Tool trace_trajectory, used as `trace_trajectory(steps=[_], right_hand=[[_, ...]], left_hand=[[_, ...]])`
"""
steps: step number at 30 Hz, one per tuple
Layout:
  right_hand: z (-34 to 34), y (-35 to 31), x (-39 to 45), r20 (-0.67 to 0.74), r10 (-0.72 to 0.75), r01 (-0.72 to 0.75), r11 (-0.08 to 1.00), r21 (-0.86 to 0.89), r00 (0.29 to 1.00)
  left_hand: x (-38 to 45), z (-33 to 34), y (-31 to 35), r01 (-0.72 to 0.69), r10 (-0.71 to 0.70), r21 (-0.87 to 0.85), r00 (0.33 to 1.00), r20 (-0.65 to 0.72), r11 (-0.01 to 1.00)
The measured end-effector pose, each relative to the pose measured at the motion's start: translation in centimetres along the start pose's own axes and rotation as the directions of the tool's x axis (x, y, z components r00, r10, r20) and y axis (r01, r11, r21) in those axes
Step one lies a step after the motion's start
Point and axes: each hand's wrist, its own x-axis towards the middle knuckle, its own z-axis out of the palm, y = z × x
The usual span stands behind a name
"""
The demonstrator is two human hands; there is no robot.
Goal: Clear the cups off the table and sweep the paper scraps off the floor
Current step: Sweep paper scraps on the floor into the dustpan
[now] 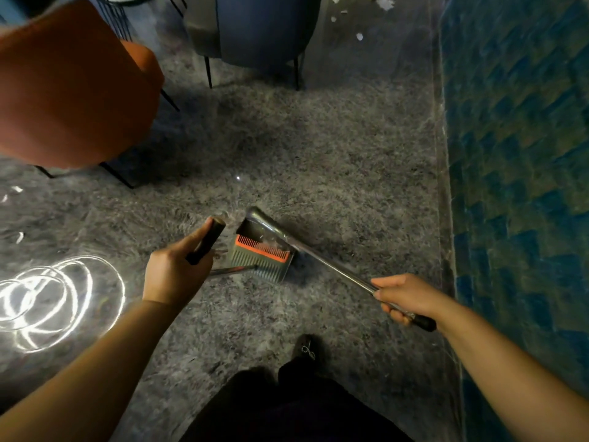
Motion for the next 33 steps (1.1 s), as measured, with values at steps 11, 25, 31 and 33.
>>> trace_trajectory(steps=[11,25,31,33], right_hand=[[3.3,-5.6,2.3,-0.017,-0.044,0.044,0.998,0.045,0.999],[9.8,-10.0,7.1,-0.085,0.009,-0.015,0.997,-0.07,0.996],[12.3,-11.8,9.9,-0.115,0.008,-0.026,0.987,-0.156,0.993],[12.9,-12.3,10.9,-0.119,0.018,-0.041,0.98,-0.195,0.993]], left_hand=[[0.0,-3.1,-4.9,0.191,-0.193,-0.029,0.976,-0.101,0.981],[7.2,-7.1,-10.7,0.316,-0.318,0.047,0.946,0.058,0.948],[11.9,-7.0,-10.0,0.244,-0.256,0.094,0.955,0.153,0.965],[13.5,-6.7,-9.7,0.237,-0.254,0.106,0.948,0.191,0.966]])
